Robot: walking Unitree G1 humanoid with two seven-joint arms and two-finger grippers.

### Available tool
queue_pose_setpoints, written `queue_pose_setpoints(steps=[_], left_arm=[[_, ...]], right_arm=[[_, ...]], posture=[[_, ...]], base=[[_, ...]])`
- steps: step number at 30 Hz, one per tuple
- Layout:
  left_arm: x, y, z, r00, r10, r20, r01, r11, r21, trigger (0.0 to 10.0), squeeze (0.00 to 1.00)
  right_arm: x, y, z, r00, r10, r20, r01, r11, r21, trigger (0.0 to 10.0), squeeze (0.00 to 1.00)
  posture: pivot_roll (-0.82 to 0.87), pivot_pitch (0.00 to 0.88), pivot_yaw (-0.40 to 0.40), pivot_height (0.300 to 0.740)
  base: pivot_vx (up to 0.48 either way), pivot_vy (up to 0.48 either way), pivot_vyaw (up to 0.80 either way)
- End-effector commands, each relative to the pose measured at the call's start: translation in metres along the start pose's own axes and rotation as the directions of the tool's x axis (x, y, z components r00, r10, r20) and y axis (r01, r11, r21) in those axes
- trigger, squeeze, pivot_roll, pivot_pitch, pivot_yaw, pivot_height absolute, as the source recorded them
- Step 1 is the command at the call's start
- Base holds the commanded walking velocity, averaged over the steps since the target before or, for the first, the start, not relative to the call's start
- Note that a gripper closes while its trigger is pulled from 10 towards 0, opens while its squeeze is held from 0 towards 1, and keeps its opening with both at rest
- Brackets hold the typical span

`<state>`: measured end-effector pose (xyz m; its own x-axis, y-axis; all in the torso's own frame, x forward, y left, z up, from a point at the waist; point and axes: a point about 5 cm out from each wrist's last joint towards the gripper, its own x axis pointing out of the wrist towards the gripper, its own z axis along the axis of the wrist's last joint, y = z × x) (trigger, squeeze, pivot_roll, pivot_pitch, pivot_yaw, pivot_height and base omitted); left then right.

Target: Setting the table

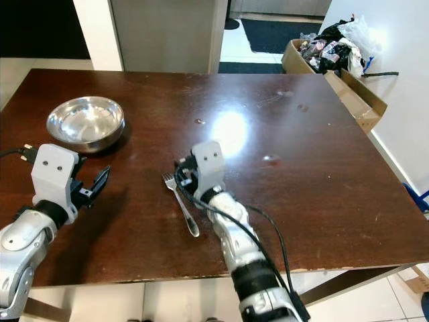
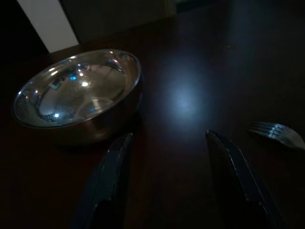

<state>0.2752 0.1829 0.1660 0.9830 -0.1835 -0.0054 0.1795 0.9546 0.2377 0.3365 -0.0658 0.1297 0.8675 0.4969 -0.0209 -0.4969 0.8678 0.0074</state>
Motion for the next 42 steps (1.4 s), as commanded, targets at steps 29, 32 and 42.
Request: queue_pose_setpoints(steps=[29,32,42], left_arm=[[-0.028,0.003,0.0,0.996,0.078,-0.048,-0.078,0.997,0.003,10.0,0.0],[-0.028,0.002,-0.001,0.996,0.078,-0.051,-0.078,0.997,0.0,10.0,0.0],[-0.025,0.001,-0.001,0.996,0.075,-0.051,-0.075,0.997,-0.009,10.0,0.0]], right_arm=[[0.002,0.008,-0.052,0.956,0.093,-0.277,-0.061,0.991,0.119,0.0,0.0],[0.001,0.009,-0.054,0.952,0.104,-0.287,-0.072,0.99,0.12,0.0,0.0],[-0.001,0.005,-0.056,0.952,0.085,-0.295,-0.054,0.992,0.11,0.0,0.0]], posture=[[0.12,0.119,-0.054,0.74],[0.12,0.122,-0.057,0.74],[0.1,0.115,-0.056,0.74]], base=[[0.0,0.0,0.0],[0.0,0.0,0.0],[0.0,0.0,0.0]])
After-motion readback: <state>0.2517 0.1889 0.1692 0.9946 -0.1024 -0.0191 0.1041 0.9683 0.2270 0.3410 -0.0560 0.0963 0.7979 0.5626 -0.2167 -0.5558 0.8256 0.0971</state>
